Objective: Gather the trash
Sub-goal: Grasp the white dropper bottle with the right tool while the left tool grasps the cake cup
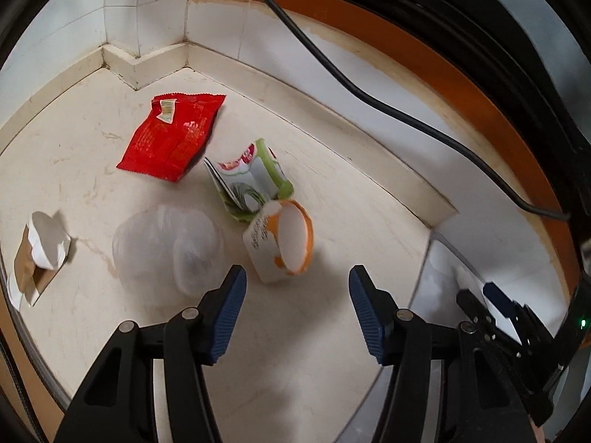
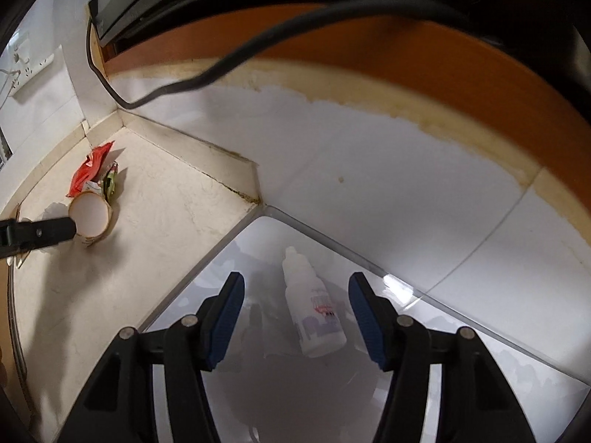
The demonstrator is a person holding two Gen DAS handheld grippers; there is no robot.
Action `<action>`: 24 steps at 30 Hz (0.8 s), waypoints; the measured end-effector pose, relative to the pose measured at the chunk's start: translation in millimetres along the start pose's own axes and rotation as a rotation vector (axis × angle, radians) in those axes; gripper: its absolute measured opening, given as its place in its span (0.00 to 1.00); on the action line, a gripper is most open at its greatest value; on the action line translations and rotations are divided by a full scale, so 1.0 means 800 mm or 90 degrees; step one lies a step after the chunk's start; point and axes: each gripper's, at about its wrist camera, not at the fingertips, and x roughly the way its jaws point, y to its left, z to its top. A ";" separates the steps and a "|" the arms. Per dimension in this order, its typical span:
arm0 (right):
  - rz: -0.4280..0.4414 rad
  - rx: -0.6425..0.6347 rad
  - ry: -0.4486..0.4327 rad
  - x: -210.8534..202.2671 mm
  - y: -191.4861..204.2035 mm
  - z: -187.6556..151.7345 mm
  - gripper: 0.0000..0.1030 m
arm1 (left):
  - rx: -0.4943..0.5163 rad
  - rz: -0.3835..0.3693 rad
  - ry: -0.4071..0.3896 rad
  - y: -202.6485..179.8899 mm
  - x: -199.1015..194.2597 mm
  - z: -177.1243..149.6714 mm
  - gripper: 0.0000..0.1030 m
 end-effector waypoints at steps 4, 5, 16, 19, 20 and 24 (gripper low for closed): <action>0.002 -0.003 0.016 0.012 -0.003 -0.001 0.39 | -0.018 0.013 0.005 0.006 0.018 0.010 0.55; 0.005 0.000 0.028 0.017 -0.005 -0.003 0.33 | -0.023 0.013 0.006 0.008 0.021 0.012 0.54; 0.015 -0.009 0.005 0.002 -0.001 -0.022 0.24 | -0.045 -0.014 0.012 0.003 0.037 0.016 0.24; 0.028 0.006 0.005 -0.005 -0.001 -0.030 0.23 | -0.042 -0.020 0.016 -0.003 0.024 0.007 0.23; 0.033 0.011 0.006 -0.005 0.001 -0.031 0.23 | -0.043 -0.027 0.019 -0.006 0.018 0.001 0.23; 0.057 0.037 0.015 -0.020 0.003 -0.048 0.23 | -0.041 -0.043 0.023 -0.018 -0.013 -0.024 0.23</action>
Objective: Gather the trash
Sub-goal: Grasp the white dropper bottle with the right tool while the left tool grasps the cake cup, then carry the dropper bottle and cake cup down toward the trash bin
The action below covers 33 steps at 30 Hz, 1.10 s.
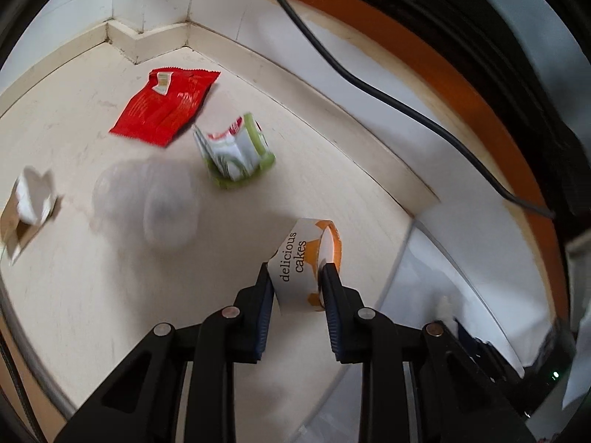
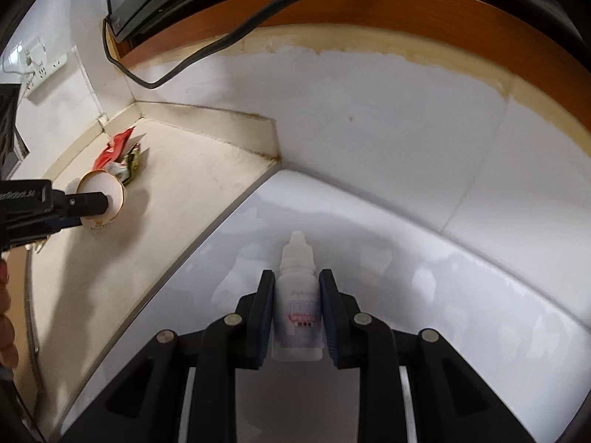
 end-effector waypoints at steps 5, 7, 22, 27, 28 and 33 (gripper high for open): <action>0.038 0.013 0.015 -0.026 0.007 -0.024 0.23 | 0.012 -0.006 0.001 -0.013 -0.042 -0.042 0.23; 0.054 0.010 0.014 -0.044 0.013 -0.036 0.23 | 0.022 -0.003 0.000 -0.021 -0.065 -0.066 0.23; 0.169 -0.107 0.008 -0.202 0.061 -0.146 0.23 | 0.088 0.074 -0.064 -0.036 -0.215 -0.288 0.23; 0.209 -0.157 0.029 -0.233 0.076 -0.192 0.23 | 0.080 0.119 -0.062 -0.020 -0.239 -0.358 0.23; 0.219 -0.164 0.033 -0.238 0.079 -0.200 0.23 | 0.077 0.122 -0.057 -0.016 -0.242 -0.368 0.23; 0.253 -0.199 0.042 -0.258 0.096 -0.241 0.23 | 0.067 0.157 -0.028 0.006 -0.244 -0.417 0.23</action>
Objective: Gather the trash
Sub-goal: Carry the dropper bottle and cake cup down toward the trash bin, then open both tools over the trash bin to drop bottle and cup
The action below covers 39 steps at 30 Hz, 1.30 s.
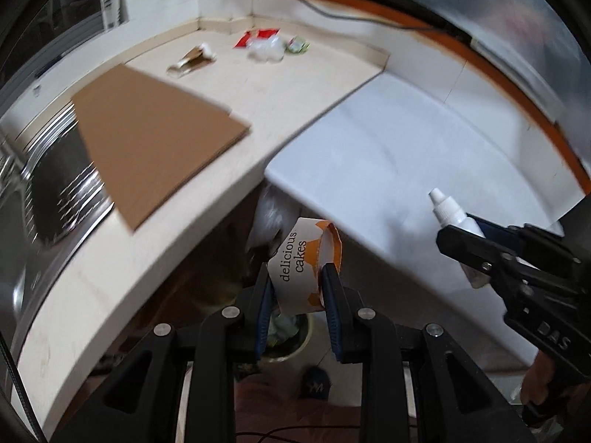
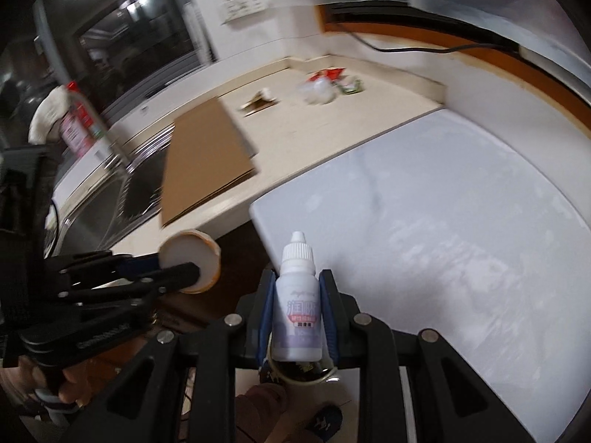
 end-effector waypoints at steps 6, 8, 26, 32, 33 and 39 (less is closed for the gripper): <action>0.030 -0.057 0.045 0.025 0.052 -0.044 0.24 | -0.021 0.012 0.030 0.022 0.009 -0.047 0.23; 0.034 -0.073 0.069 0.040 0.063 -0.057 0.24 | -0.032 0.013 0.050 0.031 0.024 -0.064 0.23; -0.029 0.006 0.243 0.284 0.041 -0.200 0.24 | -0.042 -0.025 0.163 0.086 0.241 -0.157 0.24; -0.039 0.037 0.243 0.344 0.017 -0.212 0.24 | -0.042 -0.026 0.171 0.105 0.302 -0.153 0.24; -0.038 0.043 0.244 0.353 0.013 -0.213 0.24 | -0.043 -0.027 0.171 0.108 0.309 -0.150 0.24; -0.042 0.075 0.237 0.377 -0.001 -0.209 0.24 | -0.038 -0.019 0.166 0.116 0.319 -0.144 0.52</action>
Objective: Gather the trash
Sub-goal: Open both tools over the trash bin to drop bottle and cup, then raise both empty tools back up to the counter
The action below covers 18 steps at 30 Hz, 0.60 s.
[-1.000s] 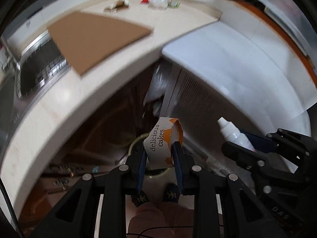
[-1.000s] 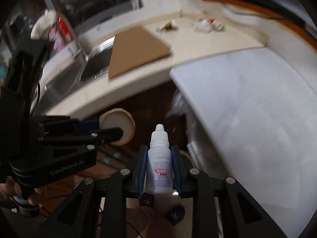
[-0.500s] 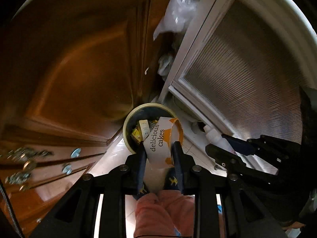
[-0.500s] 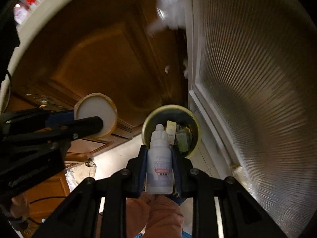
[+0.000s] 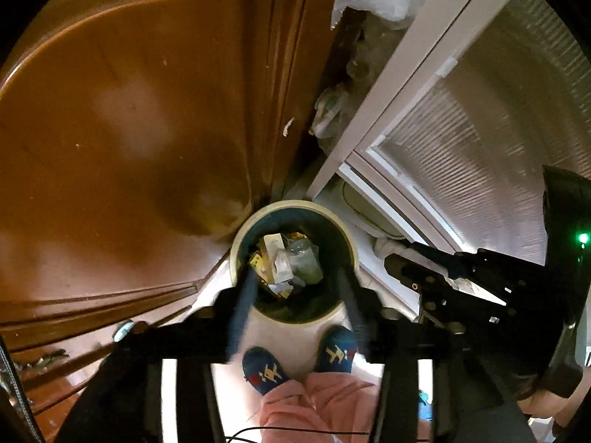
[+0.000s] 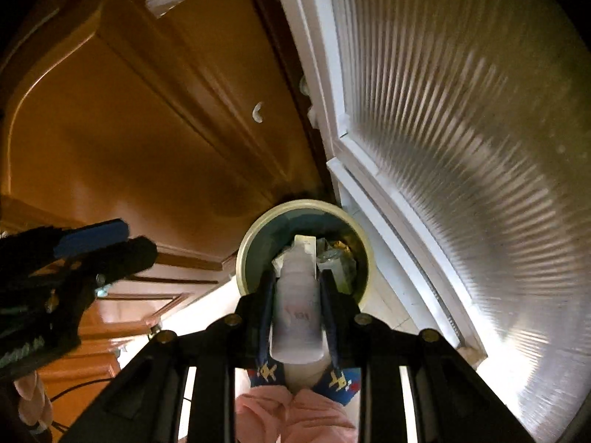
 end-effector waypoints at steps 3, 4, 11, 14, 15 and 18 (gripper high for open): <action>0.015 0.004 0.004 0.001 0.002 0.002 0.25 | 0.005 0.013 0.002 0.002 -0.001 -0.002 0.58; 0.017 0.004 0.006 0.001 0.002 0.002 0.26 | 0.007 0.017 0.002 0.003 -0.004 -0.005 0.59; 0.025 0.009 -0.004 -0.020 0.004 -0.007 0.31 | 0.012 0.030 -0.001 0.004 -0.031 -0.020 0.66; 0.025 0.009 -0.005 -0.029 0.007 -0.010 0.31 | 0.014 0.034 -0.001 0.003 -0.042 -0.026 0.66; 0.024 0.009 -0.005 -0.033 0.008 -0.011 0.31 | 0.014 0.034 -0.002 0.003 -0.046 -0.027 0.66; 0.016 -0.001 -0.008 -0.050 0.013 -0.016 0.31 | 0.012 0.033 -0.009 -0.001 -0.064 -0.032 0.66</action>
